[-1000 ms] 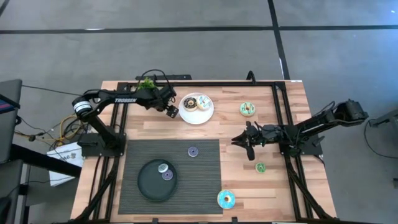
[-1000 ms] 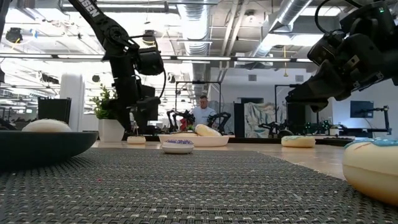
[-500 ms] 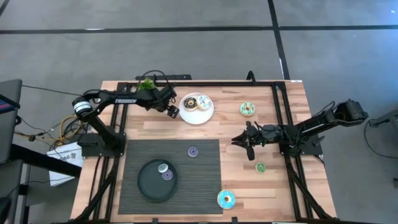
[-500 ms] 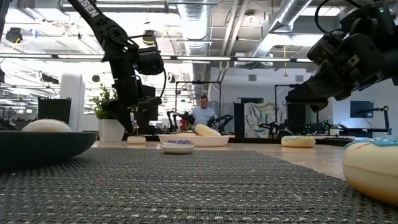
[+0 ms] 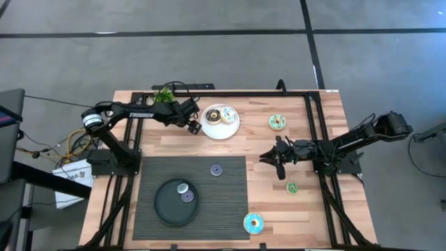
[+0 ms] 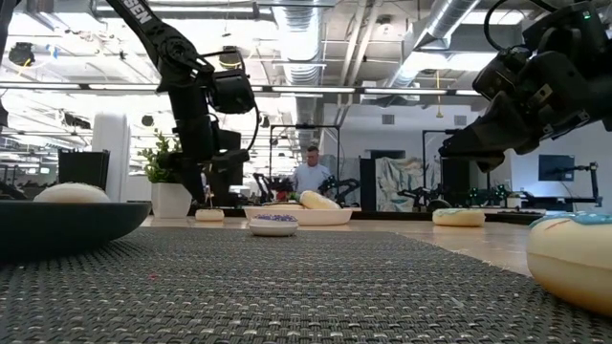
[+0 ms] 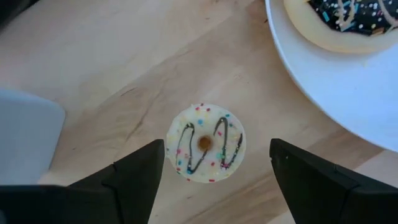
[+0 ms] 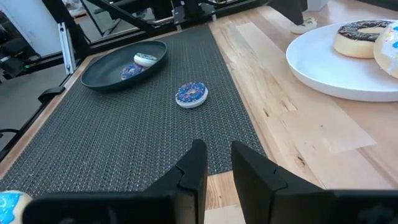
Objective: Pick & Place donuts
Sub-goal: Put the small white donut on the black plate
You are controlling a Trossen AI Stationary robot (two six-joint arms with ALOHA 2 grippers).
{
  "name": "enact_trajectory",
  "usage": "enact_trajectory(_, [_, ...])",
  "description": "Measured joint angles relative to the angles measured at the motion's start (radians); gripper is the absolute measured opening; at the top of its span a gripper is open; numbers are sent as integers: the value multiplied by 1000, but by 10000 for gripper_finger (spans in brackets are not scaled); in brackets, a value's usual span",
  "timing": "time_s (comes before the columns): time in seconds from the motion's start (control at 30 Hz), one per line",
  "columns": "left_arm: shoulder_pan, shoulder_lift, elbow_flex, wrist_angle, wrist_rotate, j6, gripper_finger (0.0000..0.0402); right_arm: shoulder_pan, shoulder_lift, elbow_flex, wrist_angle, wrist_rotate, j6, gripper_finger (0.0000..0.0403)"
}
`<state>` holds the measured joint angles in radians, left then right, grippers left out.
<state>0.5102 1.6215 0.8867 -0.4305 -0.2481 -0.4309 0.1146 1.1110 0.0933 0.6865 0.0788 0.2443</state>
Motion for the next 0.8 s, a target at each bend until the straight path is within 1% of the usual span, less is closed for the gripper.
enact_trajectory(0.43, [-4, 0, 0, 0, -11, -36, 287, 0, 0, 0, 3, 0, 17, 65])
enact_trajectory(0.7, [-15, 95, 0, 60, -29, -44, 287, 0, 0, 0, 3, -1, 17, 65])
enact_trajectory(0.8, [-15, 111, 2, 71, -29, -52, 287, 0, 0, 0, 3, -2, 17, 65])
